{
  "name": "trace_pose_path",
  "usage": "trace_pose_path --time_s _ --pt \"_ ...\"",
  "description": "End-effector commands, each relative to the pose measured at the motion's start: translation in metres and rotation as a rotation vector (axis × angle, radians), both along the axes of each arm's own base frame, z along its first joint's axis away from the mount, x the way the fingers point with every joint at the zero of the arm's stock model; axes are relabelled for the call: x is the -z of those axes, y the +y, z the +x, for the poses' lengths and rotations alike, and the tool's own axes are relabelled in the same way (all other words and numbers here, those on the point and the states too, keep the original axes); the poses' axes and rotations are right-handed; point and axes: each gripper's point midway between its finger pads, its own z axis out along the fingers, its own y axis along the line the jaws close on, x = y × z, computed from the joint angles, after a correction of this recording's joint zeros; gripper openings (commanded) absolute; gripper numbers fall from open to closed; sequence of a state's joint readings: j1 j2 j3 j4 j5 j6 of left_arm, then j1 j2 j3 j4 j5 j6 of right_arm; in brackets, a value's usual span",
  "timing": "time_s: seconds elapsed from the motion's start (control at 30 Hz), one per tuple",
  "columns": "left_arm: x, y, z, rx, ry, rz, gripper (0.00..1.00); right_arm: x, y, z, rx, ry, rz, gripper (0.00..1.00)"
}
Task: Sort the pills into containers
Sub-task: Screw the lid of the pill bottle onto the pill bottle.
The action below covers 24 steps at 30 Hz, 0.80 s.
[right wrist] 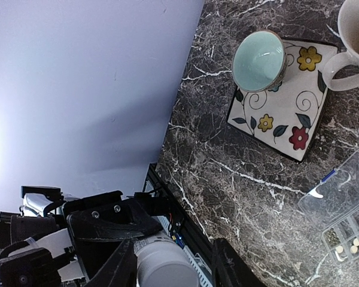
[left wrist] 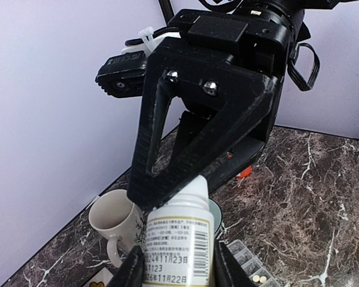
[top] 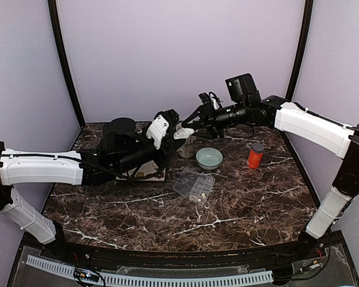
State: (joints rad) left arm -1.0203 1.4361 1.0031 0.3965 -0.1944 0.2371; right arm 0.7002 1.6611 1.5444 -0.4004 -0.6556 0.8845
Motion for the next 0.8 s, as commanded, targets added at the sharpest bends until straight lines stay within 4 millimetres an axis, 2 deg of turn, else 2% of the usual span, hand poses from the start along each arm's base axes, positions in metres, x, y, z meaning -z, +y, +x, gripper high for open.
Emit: trace_pose_path --time_s 0.0,0.43,0.47,0.5,0.77 --pt "-0.054 0.006 -0.012 0.048 -0.054 -0.165 0.00 -0.009 -0.002 -0.003 0.002 -0.075 -0.013 0.43" --pt "-0.043 0.013 -0.005 0.029 -0.004 -0.149 0.00 -0.028 -0.006 -0.002 0.018 -0.150 0.017 0.50" --pt "-0.042 0.014 -0.005 0.029 -0.001 -0.147 0.00 -0.043 -0.010 -0.006 0.020 -0.175 0.042 0.51" --pt "-0.042 0.014 -0.005 0.030 0.001 -0.146 0.00 -0.047 -0.010 -0.007 0.021 -0.185 0.049 0.51" --pt "-0.035 0.019 -0.009 0.044 0.034 -0.134 0.00 -0.069 -0.012 -0.001 0.044 -0.248 0.086 0.52"
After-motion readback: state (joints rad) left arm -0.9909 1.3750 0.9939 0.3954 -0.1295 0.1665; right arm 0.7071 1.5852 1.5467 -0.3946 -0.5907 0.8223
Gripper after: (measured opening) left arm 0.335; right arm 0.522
